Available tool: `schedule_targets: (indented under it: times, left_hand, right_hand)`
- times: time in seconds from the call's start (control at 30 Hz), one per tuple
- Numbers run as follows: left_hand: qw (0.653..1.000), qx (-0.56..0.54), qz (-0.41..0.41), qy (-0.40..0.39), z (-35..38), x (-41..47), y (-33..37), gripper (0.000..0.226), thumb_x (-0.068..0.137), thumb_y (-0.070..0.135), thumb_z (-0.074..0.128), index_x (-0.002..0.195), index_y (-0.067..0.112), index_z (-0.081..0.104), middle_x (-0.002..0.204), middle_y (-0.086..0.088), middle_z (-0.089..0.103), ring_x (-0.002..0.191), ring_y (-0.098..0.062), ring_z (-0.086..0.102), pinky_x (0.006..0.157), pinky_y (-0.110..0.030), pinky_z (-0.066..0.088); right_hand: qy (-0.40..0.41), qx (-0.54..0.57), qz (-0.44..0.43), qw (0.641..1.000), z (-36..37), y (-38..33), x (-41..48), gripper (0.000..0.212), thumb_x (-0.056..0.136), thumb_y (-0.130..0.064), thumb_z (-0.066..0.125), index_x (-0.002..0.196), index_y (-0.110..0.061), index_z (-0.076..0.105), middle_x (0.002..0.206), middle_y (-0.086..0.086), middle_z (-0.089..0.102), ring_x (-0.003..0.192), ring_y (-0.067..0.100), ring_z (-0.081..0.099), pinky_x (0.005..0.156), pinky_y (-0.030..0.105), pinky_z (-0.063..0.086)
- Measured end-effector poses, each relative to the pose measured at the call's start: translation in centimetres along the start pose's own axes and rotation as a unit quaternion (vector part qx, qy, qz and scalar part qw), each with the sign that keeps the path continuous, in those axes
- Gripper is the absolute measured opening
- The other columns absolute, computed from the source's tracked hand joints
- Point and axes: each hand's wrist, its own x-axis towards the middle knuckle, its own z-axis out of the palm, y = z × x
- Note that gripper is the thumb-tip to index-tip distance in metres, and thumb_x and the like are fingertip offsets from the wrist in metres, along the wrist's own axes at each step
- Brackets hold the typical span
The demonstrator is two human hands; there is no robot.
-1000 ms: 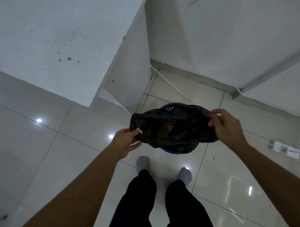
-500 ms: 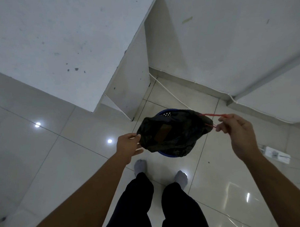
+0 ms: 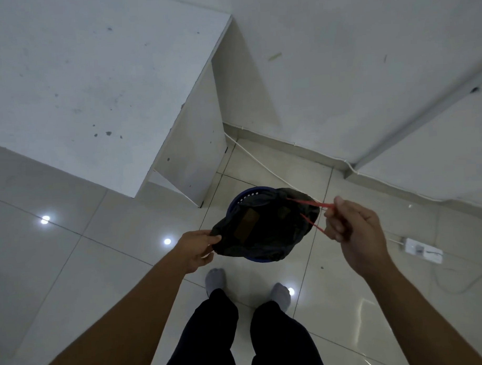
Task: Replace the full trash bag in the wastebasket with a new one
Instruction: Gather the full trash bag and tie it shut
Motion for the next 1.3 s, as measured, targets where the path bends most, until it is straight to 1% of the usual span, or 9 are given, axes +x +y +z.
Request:
schedule_targets:
  times: [0.2, 0.37, 0.43, 0.53, 0.7, 0.9, 1.07, 1.17, 1.3]
  left_hand:
    - [0.999, -0.031, -0.01, -0.014, 1.6, 0.7, -0.8, 0.026, 0.093, 0.007, 0.06, 0.118, 0.0, 0.06, 0.103, -0.014, 0.065, 0.088, -0.023, 0.062, 0.079, -0.034, 0.053]
    - [0.999, -0.016, -0.011, -0.034, 2.9, 0.7, -1.2, 0.023, 0.097, 0.015, 0.054, 0.119, 0.009, 0.059, 0.113, -0.009, 0.066, 0.095, -0.023, 0.066, 0.083, -0.036, 0.051]
    - [0.999, -0.018, -0.005, -0.047, 3.2, 0.7, -1.1, 0.024, 0.098, 0.013, 0.052, 0.12, 0.007, 0.057, 0.117, -0.013, 0.065, 0.095, -0.025, 0.067, 0.074, -0.033, 0.053]
    - [0.997, -0.027, 0.002, -0.077, 3.3, 0.9, -0.9, 0.028, 0.095, 0.009, 0.057, 0.122, 0.001, 0.054, 0.114, -0.017, 0.065, 0.091, -0.025, 0.068, 0.072, -0.032, 0.056]
    - [0.994, -0.045, -0.005, -0.097, 2.4, 1.2, -0.5, 0.029, 0.089, 0.004, 0.064, 0.116, 0.003, 0.054, 0.102, -0.016, 0.068, 0.083, -0.023, 0.069, 0.064, -0.029, 0.059]
    - [0.998, -0.011, 0.002, -0.062, 0.7, 2.2, 0.2, 0.015, 0.089, 0.017, 0.068, 0.097, 0.01, 0.058, 0.098, -0.009, 0.07, 0.088, -0.018, 0.067, 0.079, -0.034, 0.055]
    - [0.999, 0.005, 0.018, -0.027, -0.6, 3.3, 0.7, 0.013, 0.088, 0.02, 0.069, 0.088, 0.011, 0.059, 0.089, -0.005, 0.064, 0.085, -0.016, 0.061, 0.078, -0.031, 0.054]
    - [0.998, 0.042, 0.037, -0.033, -0.3, 3.3, 1.0, 0.016, 0.089, 0.018, 0.068, 0.099, 0.008, 0.061, 0.091, -0.004, 0.066, 0.086, -0.016, 0.063, 0.078, -0.031, 0.055]
    - [0.981, 0.15, 0.061, -0.104, 0.7, 2.9, 1.1, 0.026, 0.085, 0.026, 0.072, 0.103, 0.007, 0.068, 0.1, -0.008, 0.072, 0.093, -0.016, 0.068, 0.079, -0.033, 0.059]
  right_hand:
    - [-0.033, -0.151, 0.162, 0.975, 0.7, 5.6, -1.0, 0.027, 0.077, -0.035, 0.074, 0.071, -0.012, 0.062, 0.062, 0.005, 0.057, 0.053, 0.016, 0.051, 0.053, 0.029, 0.041]
    - [-0.049, -0.176, 0.242, 0.953, 3.8, 10.6, -1.2, 0.013, 0.093, -0.016, 0.064, 0.089, -0.004, 0.06, 0.074, 0.012, 0.066, 0.055, 0.016, 0.059, 0.057, 0.026, 0.047]
    - [-0.016, -0.182, 0.25, 0.951, 5.0, 12.4, -0.8, 0.009, 0.098, -0.013, 0.056, 0.093, -0.007, 0.06, 0.09, 0.011, 0.068, 0.051, 0.008, 0.057, 0.051, 0.022, 0.042]
    - [-0.012, -0.229, 0.229, 0.946, 6.3, 14.2, -0.3, 0.011, 0.095, -0.015, 0.061, 0.105, -0.016, 0.062, 0.099, 0.005, 0.068, 0.075, 0.015, 0.063, 0.053, 0.015, 0.047]
    - [-0.081, -0.226, 0.225, 0.944, 7.7, 14.7, 0.5, 0.035, 0.081, -0.023, 0.079, 0.112, -0.015, 0.066, 0.102, 0.002, 0.072, 0.095, 0.013, 0.068, 0.085, 0.025, 0.056]
    - [-0.058, -0.23, 0.213, 0.948, 8.5, 14.4, 1.7, 0.009, 0.096, -0.011, 0.059, 0.093, -0.016, 0.066, 0.079, -0.006, 0.068, 0.072, 0.004, 0.065, 0.067, 0.016, 0.052]
    - [0.013, -0.132, 0.273, 0.953, 8.4, 14.7, 2.6, 0.023, 0.095, -0.009, 0.059, 0.073, -0.016, 0.06, 0.079, 0.0, 0.064, 0.083, 0.016, 0.06, 0.083, 0.032, 0.05]
    - [0.022, -0.092, 0.294, 0.951, 8.8, 14.7, 2.5, 0.02, 0.096, -0.005, 0.055, 0.079, -0.015, 0.055, 0.08, 0.001, 0.062, 0.079, 0.014, 0.06, 0.067, 0.027, 0.051]
    - [-0.002, -0.122, 0.279, 0.953, 9.6, 15.4, 1.9, 0.014, 0.099, -0.009, 0.052, 0.094, -0.01, 0.065, 0.091, 0.009, 0.071, 0.087, 0.022, 0.069, 0.077, 0.033, 0.056]
